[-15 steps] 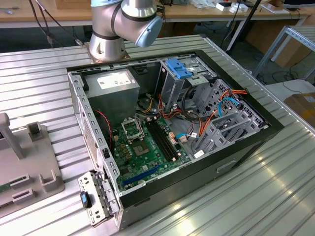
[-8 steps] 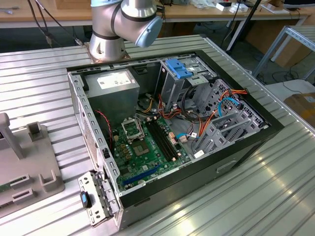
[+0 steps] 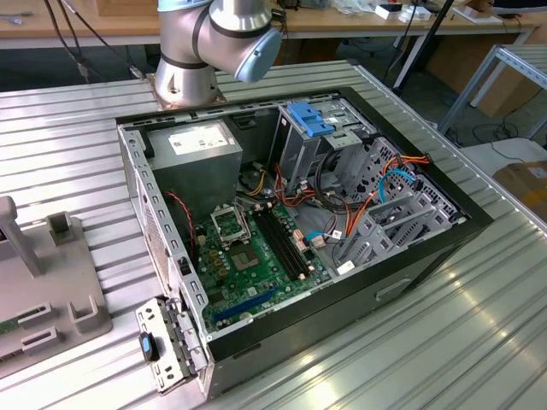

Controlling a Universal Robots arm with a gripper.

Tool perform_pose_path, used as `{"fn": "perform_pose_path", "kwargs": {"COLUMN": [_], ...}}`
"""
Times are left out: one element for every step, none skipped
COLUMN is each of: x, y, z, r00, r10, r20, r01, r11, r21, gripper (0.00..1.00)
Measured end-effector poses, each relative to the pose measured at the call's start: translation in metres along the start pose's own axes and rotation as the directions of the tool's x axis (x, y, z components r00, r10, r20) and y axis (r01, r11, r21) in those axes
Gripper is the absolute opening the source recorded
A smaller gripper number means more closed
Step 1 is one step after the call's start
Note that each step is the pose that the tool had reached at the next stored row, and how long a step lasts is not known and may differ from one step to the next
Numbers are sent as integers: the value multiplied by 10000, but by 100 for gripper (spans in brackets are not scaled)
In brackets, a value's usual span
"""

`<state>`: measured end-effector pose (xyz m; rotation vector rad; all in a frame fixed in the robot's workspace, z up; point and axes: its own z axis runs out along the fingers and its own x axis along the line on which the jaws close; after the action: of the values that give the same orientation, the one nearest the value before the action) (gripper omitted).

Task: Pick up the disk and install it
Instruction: 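Reach for the disk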

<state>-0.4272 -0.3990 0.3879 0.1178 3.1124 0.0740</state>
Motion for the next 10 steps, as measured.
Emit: {"fn": "perform_pose_path", "kwargs": {"x": [4, 6, 6, 6, 7, 6, 7, 7, 7, 7], "y": [0, 0, 0, 0, 0, 0, 0, 0, 0, 0], "z": [0, 0, 0, 0, 0, 0, 0, 0, 0, 0], "r00": [10000, 10000, 10000, 10000, 10000, 10000, 10000, 10000, 10000, 10000], "r10": [1, 2, 2, 1, 2, 1, 1, 1, 1, 1], "r20": [0, 0, 0, 0, 0, 0, 0, 0, 0, 0], "r01": [-1, -2, -2, -1, -2, -1, -1, -1, -1, -1], "r11": [10000, 10000, 10000, 10000, 10000, 10000, 10000, 10000, 10000, 10000], "r21": [0, 0, 0, 1, 0, 0, 0, 0, 0, 0], "gripper": [11, 11, 11, 11, 11, 11, 11, 11, 11, 11]}}
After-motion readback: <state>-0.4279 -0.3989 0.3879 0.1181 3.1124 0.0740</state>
